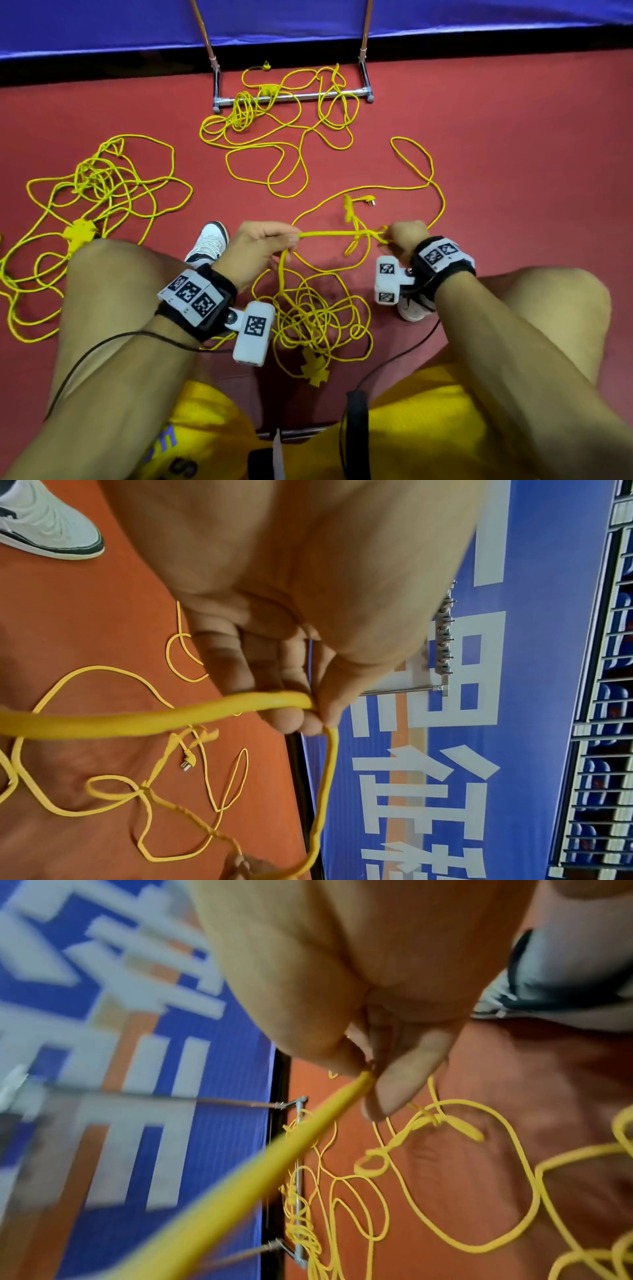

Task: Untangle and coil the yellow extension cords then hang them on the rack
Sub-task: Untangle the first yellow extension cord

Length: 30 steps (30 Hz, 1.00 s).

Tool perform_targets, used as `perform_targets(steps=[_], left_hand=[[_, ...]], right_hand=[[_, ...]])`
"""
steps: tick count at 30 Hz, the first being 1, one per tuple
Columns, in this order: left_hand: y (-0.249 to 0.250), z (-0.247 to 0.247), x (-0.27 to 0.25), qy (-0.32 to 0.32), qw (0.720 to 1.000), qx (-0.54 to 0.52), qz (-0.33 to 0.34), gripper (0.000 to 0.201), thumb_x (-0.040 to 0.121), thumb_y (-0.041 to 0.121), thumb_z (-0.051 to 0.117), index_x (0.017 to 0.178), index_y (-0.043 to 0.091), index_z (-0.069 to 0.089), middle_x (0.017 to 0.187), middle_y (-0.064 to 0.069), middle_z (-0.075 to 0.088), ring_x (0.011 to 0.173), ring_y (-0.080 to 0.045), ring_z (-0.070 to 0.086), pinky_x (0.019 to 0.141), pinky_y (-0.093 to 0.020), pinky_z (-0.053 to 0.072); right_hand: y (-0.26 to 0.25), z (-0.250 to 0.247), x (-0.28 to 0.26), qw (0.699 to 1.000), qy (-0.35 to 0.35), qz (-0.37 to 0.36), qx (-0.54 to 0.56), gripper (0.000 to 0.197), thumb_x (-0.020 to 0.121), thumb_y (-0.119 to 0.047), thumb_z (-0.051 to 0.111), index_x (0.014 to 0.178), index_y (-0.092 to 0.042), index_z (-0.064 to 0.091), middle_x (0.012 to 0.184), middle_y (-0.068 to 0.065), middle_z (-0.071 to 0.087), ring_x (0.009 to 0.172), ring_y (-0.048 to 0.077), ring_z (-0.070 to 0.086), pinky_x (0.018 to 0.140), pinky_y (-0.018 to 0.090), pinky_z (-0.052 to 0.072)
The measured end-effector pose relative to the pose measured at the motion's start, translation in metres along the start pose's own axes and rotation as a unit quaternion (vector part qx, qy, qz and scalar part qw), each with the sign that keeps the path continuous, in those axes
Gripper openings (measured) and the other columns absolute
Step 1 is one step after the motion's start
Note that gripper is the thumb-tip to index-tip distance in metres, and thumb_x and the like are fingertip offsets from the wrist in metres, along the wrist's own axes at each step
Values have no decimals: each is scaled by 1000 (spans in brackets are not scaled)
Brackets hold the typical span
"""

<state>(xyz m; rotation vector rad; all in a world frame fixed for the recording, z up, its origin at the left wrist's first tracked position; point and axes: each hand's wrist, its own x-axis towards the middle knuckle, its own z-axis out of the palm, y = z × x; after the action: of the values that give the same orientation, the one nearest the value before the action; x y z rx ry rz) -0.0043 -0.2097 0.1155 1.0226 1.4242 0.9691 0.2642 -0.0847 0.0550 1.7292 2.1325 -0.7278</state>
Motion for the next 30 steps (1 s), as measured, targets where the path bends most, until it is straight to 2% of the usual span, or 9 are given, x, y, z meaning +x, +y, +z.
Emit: perform_targets(steps=[2,3,6,7,9,14,19,24,30], left_hand=[[0,-1,3,19,1000,-4,-4,18,95,4,59,90,16,72,67,7,65,55,-7,54,49,-18,42],[0,-1,4,30,999,-11,-9,19,95,4,59,90,16,72,67,7,66,55,-7,56,49,-17,43],[-2,-2,7,67,997,-28,-16,19,96,6,59,89,18,72,69,6,67,55,-7,58,48,-18,44],[-2,-3,7,74,997,-33,-16,19,96,7,59,89,18,72,70,5,67,56,-7,59,47,-18,45],[-2,-3,7,80,996,-37,-14,17,96,7,60,90,17,72,72,2,68,57,-9,59,47,-18,45],[-1,-1,2,27,998,-50,-16,8,85,14,68,93,14,71,70,3,68,57,-10,60,47,-18,45],[2,3,-4,-86,995,-23,-51,8,90,5,65,96,9,70,70,3,68,56,-9,61,48,-18,45],[4,7,-3,-100,993,-20,-67,8,87,9,68,95,8,70,70,1,67,56,-11,62,48,-19,45],[5,10,-1,-101,991,-16,-90,16,94,4,58,104,7,70,70,2,67,56,-11,62,47,-18,46]], right_hand=[[12,3,4,974,3,74,212,22,92,-26,64,105,-10,71,79,4,67,83,27,65,74,29,42],[11,0,4,911,-7,129,391,21,92,-22,64,103,-6,72,69,4,66,74,24,63,75,32,43],[3,-8,0,573,-18,222,789,34,97,-11,50,71,7,61,53,11,57,53,22,63,82,40,57],[-5,-14,-6,504,-31,198,840,29,97,-9,48,74,6,58,60,12,56,59,24,64,77,43,59],[-18,-24,-17,439,-47,122,889,9,92,-6,50,87,0,55,71,10,54,68,23,63,69,48,62],[-37,-36,-20,460,-97,67,880,15,93,-13,55,95,1,61,84,10,65,69,21,68,65,34,60],[-53,-28,-20,408,-107,39,906,11,100,-10,49,101,-2,56,90,16,74,79,28,73,66,32,61],[-58,-35,-24,321,-110,-16,941,22,102,-6,42,104,6,60,97,11,75,86,24,74,74,34,62],[-60,-43,-29,314,-24,-31,949,15,101,-1,45,102,-4,60,81,7,74,78,24,75,69,38,62]])
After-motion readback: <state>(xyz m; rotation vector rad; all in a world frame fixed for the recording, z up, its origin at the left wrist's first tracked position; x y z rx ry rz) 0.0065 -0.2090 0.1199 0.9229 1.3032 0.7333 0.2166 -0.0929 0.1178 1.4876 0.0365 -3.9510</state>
